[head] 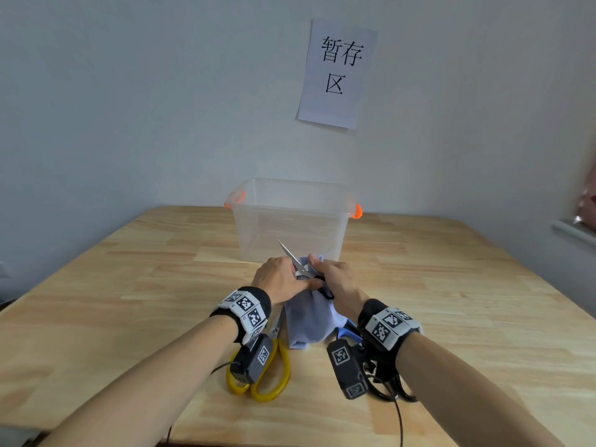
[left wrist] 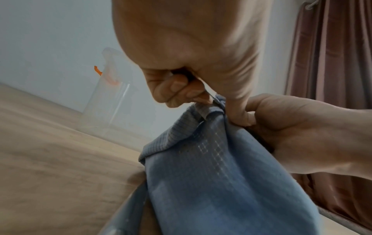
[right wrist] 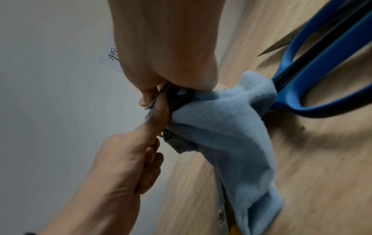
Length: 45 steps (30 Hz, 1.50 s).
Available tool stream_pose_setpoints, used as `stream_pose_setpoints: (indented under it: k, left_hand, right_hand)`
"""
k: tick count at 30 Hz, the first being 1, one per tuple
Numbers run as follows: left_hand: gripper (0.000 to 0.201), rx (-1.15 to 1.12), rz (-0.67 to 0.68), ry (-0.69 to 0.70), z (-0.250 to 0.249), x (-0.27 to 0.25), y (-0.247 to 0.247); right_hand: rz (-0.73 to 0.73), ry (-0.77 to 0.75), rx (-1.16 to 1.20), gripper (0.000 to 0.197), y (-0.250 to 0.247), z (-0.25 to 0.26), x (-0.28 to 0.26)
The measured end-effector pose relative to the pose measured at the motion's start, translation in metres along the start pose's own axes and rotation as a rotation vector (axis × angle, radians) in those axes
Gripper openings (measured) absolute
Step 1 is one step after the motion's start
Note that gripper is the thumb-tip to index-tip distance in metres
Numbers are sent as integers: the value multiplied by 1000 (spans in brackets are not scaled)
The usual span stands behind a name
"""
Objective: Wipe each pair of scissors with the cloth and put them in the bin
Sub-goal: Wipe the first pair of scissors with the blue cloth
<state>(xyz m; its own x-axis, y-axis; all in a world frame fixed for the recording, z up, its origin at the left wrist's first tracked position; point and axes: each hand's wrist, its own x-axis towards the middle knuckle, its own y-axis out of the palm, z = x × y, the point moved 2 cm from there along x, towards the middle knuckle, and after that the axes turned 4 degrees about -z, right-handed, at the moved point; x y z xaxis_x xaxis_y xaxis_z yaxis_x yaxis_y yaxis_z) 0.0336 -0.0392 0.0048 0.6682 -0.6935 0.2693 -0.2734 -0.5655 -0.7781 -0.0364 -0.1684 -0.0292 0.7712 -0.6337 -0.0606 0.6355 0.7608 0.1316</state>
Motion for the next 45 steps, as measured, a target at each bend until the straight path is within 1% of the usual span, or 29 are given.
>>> stream_pose_setpoints:
  k: [1,2,3,5,6,10,13,14,16,18,20,22,24,27,29,31,34,36,40,45]
  left_hand:
    - [39,-1,5,-17,2,0,0]
    - [41,-7,9,-48,5,2,0]
    - [47,-9,9,-80,9,3,0]
    - [56,-10,12,-115,15,7,1]
    - [57,-15,13,-112,16,8,1]
    - [53,-7,29,-77,14,9,0]
    - [48,37,58,-39,12,7,0]
    - [50,55,67,-30,13,7,1]
    - [52,67,73,-21,15,8,5]
    - [47,49,80,-13,16,10,10]
    - [46,48,73,-3,15,11,12]
    - [46,82,49,9,14,11,11]
    - [43,104,27,15,14,12,9]
    - [43,109,22,22,14,13,8]
    - [41,104,36,17,14,14,10]
    - [41,93,40,5,13,14,10]
    - [43,91,47,6,11,13,12]
    - [47,88,41,3,9,10,12]
    - [51,91,22,-4,8,7,11]
    - [53,103,10,-12,6,6,8]
  right_hand:
    - [32,23,9,39,2,-2,1]
    - [69,35,41,32,2,-2,2]
    - [137,50,85,28,2,-2,2]
    - [259,112,169,32,0,-2,-1]
    - [312,144,206,34,0,0,-2]
    - [373,169,239,38,-4,1,0]
    - [386,216,119,33,-6,-3,1]
    - [386,220,56,29,-7,-4,1]
    - [337,183,-48,21,-7,-3,-1]
    - [225,127,-106,19,-5,0,0]
    - [105,63,-163,25,-2,1,1]
    - [45,14,-227,35,-1,3,-1]
    - [95,3,-245,40,0,3,-7]
    - [229,1,-232,40,0,2,-13]
    - [261,-27,-246,39,0,2,-11]
    - [241,-48,-238,40,-1,2,-10]
    - [174,-68,-227,43,-3,-1,-8]
    - [123,-90,-268,49,-3,-2,-8]
    - [71,-122,-371,51,-2,-1,-6]
    - [25,-164,-383,54,0,-2,-3]
